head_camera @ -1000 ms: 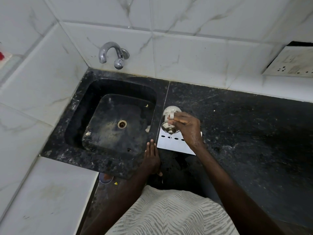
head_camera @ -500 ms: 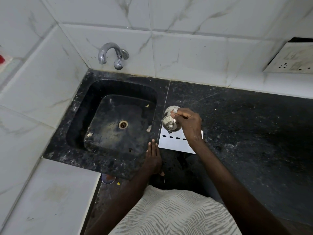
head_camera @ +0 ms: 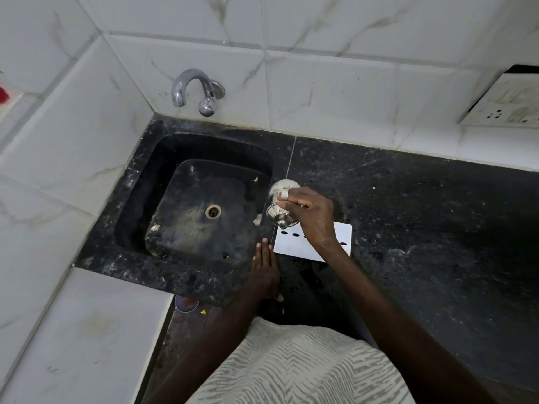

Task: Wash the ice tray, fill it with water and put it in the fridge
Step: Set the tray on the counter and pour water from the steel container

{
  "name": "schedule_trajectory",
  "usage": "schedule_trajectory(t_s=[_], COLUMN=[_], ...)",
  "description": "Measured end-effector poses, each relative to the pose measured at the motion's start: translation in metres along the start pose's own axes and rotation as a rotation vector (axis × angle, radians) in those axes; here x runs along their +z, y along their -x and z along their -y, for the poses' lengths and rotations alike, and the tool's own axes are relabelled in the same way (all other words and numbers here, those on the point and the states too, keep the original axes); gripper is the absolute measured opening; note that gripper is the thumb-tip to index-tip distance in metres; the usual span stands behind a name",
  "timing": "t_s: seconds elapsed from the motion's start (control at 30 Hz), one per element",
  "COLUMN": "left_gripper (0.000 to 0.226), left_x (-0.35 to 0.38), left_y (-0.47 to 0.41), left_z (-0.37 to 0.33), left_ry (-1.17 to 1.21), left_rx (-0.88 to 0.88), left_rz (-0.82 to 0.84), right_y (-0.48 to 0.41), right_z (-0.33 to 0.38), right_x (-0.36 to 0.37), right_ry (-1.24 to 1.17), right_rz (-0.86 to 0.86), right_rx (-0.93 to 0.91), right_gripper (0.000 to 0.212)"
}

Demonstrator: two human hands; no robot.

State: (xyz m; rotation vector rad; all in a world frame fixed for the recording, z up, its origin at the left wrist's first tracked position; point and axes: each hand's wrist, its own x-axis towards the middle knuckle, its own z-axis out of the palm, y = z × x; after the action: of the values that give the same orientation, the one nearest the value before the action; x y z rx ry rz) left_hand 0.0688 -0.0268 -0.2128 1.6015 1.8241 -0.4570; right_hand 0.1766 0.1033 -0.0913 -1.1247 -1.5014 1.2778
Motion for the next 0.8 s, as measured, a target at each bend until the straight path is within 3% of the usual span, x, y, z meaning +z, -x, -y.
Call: schedule_trajectory(t_s=[0.8], left_gripper=[0.152], left_x=[0.0053], left_y=[-0.0041], left_z=[0.0001], left_ry=[0.004], left_rx=[-0.003], left_rz=[-0.027], right_y=[0.0033], right_z=[-0.0013], right_x=[0.0023], right_ry=[0.042], right_rz=[0.026], right_rx=[-0.089], right_gripper=[0.02])
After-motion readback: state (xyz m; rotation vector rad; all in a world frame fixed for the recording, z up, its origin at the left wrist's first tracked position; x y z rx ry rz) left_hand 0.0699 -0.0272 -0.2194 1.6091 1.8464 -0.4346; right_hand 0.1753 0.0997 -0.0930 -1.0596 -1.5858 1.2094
